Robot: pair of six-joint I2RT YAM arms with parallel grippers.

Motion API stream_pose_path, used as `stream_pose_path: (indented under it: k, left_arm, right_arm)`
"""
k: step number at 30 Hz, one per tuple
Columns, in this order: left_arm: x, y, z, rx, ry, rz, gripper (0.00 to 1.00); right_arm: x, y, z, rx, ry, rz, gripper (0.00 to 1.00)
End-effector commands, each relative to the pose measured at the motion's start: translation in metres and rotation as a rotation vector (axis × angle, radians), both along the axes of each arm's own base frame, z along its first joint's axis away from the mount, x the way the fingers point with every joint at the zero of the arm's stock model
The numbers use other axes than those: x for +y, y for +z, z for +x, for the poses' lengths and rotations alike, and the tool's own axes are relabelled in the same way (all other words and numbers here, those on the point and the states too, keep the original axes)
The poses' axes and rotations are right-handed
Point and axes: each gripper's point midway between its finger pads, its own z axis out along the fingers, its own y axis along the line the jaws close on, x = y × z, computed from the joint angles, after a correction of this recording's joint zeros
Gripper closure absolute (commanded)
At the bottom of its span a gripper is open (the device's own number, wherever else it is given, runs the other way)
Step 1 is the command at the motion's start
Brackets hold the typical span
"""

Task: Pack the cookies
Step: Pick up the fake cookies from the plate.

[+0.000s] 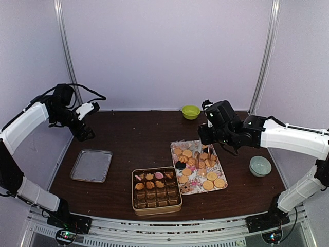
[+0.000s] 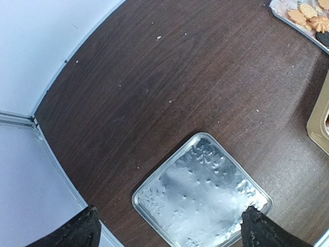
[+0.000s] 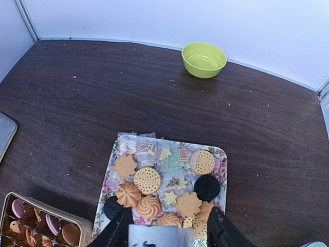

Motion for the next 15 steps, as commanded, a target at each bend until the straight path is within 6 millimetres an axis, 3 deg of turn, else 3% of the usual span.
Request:
stream_pose_path:
  k: [1,6,15]
  left_arm:
    - [0.001,-0.003,0.007,-0.003,0.025,-0.015,0.02]
    - [-0.003,-0.006,0.004,0.001,0.011,-0.036,0.02]
    - [-0.014,-0.006,0.002,0.026,-0.045,-0.081,0.02]
  right_arm:
    - [0.000,0.005,0.013,-0.046,-0.007,0.047,0.54]
    - [0.003,0.000,0.016,-0.045,0.012,0.042,0.59]
    - [0.004,-0.020,0.003,0.002,0.064,0.056,0.66]
